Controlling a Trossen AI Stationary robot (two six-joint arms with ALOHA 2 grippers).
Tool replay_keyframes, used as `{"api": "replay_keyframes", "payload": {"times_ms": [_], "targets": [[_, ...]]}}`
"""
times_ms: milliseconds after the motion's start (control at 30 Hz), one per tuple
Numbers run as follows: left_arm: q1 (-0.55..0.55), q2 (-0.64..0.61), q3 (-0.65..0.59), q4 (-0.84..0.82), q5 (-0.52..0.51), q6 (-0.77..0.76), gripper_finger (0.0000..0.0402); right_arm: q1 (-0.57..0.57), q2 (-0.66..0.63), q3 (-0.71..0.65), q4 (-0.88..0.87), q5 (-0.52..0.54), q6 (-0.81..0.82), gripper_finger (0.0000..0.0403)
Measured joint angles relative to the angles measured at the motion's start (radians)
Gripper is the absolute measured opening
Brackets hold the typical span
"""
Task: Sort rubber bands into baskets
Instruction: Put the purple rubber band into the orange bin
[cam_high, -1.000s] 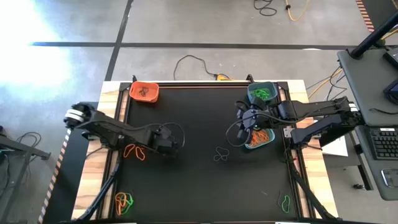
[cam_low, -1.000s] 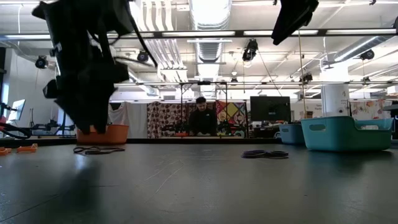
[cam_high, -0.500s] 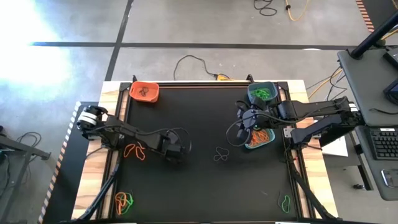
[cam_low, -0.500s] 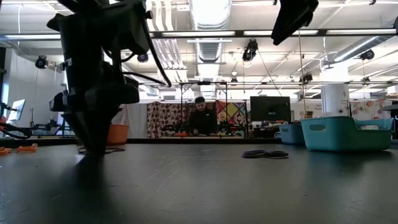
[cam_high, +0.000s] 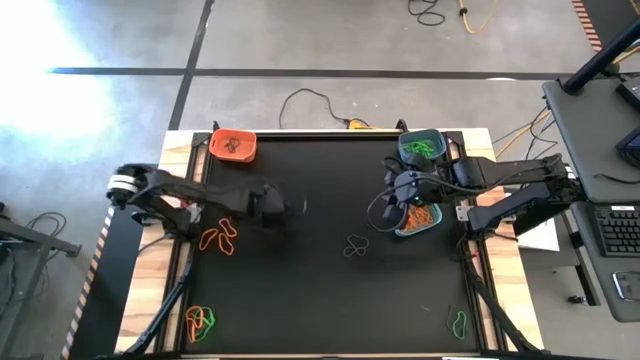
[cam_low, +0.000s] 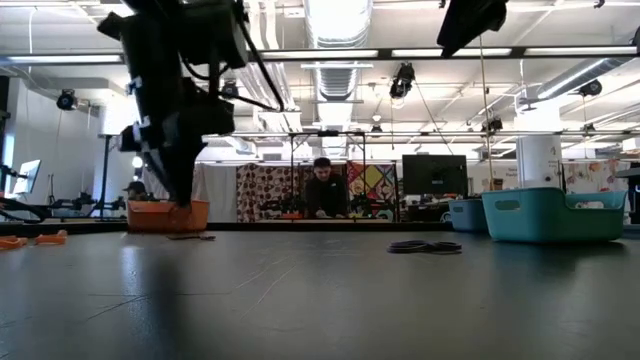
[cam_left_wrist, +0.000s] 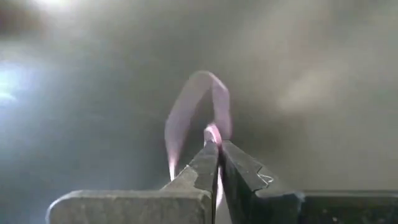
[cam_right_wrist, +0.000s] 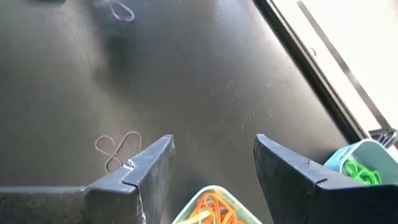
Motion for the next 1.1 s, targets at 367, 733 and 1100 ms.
{"api": "replay_keyframes", "payload": {"times_ms": [367,733,1100], "targets": [[0.654,-0.173,0.010,-0.027,-0.135,0.441,0.0000,0.000,0.000,-0.003,-0.014,-0.060,0.132,0.0210],[1.002,-0.207,0.065,0.081,-0.100,0.657,0.0000,0.013,0.005,-0.040,0.027,-0.071,0.204,0.0210],[1.023,-0.167,0.177,0.197,-0.013,0.687,0.0000,0.023,0.005,-0.063,0.026,-0.071,0.250,0.0210]]}}
